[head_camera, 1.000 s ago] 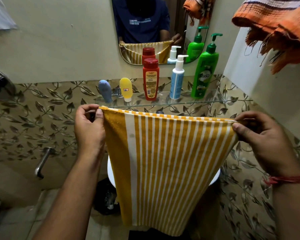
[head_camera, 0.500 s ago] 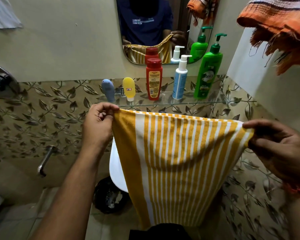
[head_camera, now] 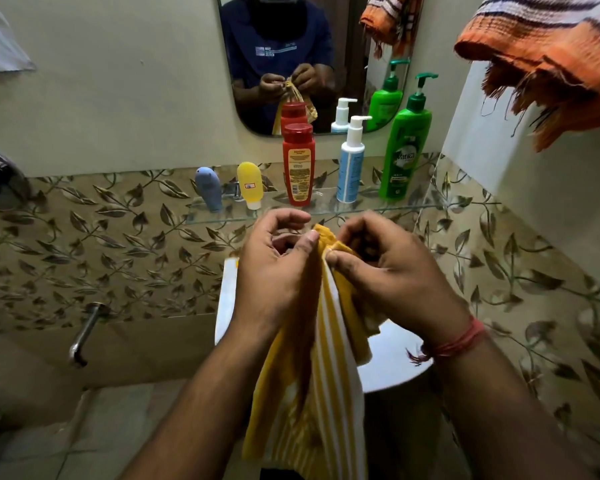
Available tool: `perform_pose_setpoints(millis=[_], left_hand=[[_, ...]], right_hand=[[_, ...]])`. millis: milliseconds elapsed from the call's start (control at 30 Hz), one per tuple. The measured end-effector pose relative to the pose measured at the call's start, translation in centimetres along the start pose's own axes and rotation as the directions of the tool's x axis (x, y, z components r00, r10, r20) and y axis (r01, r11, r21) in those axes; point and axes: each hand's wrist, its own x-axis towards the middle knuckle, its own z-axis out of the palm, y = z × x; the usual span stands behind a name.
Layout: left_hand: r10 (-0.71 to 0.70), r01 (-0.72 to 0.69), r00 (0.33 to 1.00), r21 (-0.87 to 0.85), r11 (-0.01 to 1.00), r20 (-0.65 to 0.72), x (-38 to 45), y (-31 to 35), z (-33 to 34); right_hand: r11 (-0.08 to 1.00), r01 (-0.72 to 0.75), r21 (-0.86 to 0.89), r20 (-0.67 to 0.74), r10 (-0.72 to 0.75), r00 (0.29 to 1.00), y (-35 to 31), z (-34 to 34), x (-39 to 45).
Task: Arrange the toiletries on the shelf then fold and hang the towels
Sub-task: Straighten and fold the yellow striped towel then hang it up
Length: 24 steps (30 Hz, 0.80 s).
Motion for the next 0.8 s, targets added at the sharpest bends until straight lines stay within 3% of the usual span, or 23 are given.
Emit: perform_pose_setpoints(millis=[233, 433, 567, 800], left_hand=[[-0.176, 0.186, 0.983, -0.264, 0.947, 0.059, -0.3, -1.0, -0.1], [-0.168, 0.236, 0.969, -0.461, 0.856, 0.183, -0.6, -1.1, -0.7], [-0.135, 0.203, 0.971, -0.377, 0.903, 0.199, -0.8, -2.2, -1.0], [-0.089, 0.116, 0.988, -0.226, 0.967, 0.125, -0.8, -2.4, -0.9]], right_hand=[[0.983, -0.071, -0.171, -0.188, 0.038, 0.981, -0.1, 2.1, 0.4], [0.959, -0.086, -0.270, -0.238, 0.020, 0.971, -0.2, 2.9, 0.5], [0.959, -0.125, -0.255, -0.242, 0.062, 0.968, -0.1, 2.9, 0.5], [0.938, -0.042, -0.343, -0.139, -0.007, 0.990, 0.2, 2.9, 0.5]])
